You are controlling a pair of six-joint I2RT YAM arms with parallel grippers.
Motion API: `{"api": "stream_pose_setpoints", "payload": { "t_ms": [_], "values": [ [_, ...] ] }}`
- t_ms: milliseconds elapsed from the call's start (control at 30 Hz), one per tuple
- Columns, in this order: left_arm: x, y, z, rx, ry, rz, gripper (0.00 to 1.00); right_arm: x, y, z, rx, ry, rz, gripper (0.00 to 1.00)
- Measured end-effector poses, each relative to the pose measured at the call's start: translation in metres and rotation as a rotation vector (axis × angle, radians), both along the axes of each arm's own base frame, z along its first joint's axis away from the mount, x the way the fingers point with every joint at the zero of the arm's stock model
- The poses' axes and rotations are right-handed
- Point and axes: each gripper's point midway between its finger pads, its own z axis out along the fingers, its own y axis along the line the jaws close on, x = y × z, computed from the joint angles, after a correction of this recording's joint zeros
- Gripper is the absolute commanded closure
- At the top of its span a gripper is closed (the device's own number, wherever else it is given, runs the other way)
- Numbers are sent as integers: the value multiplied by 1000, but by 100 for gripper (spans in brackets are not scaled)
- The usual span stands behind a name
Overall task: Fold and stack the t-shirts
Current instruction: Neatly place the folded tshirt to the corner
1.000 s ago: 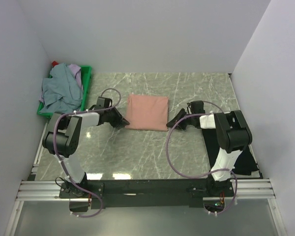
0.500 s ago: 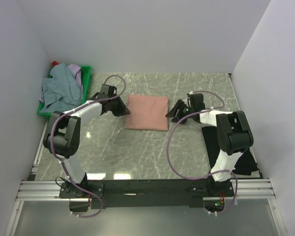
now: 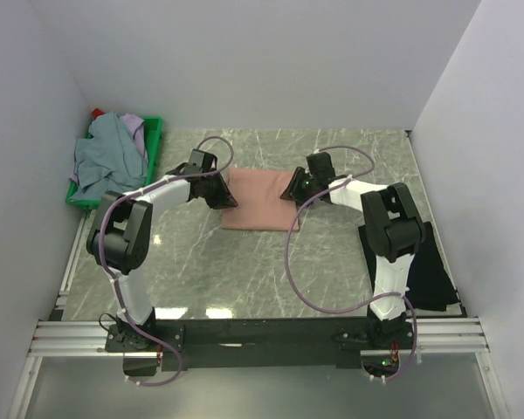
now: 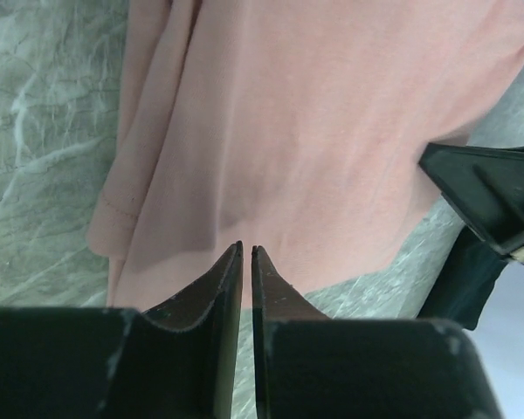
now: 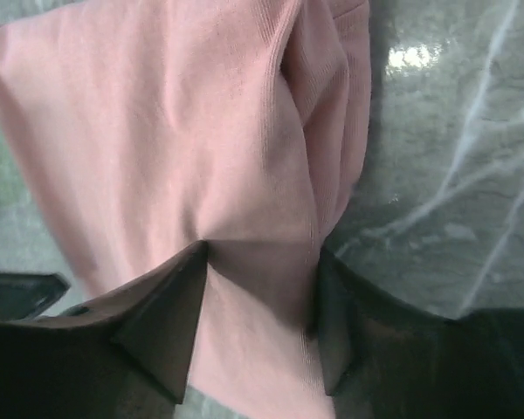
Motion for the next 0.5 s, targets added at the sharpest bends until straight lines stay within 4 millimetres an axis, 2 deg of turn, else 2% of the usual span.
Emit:
{"api": "stream_pose_setpoints", "payload": {
  "t_ms": [67, 100, 333, 500],
  "values": [
    [1, 0, 2, 0, -2, 0, 86, 0, 4, -4, -31, 5, -8, 77],
    [2, -1, 3, -1, -2, -1, 86, -1, 5, -8, -44, 15, -15, 100],
    [-1, 0, 17, 0, -11, -8, 86, -4, -5, -10, -116, 57, -120, 100],
    [-8, 1, 50, -20, -62, -33, 86, -21, -43, -2, -253, 110, -291, 100]
  ]
}}
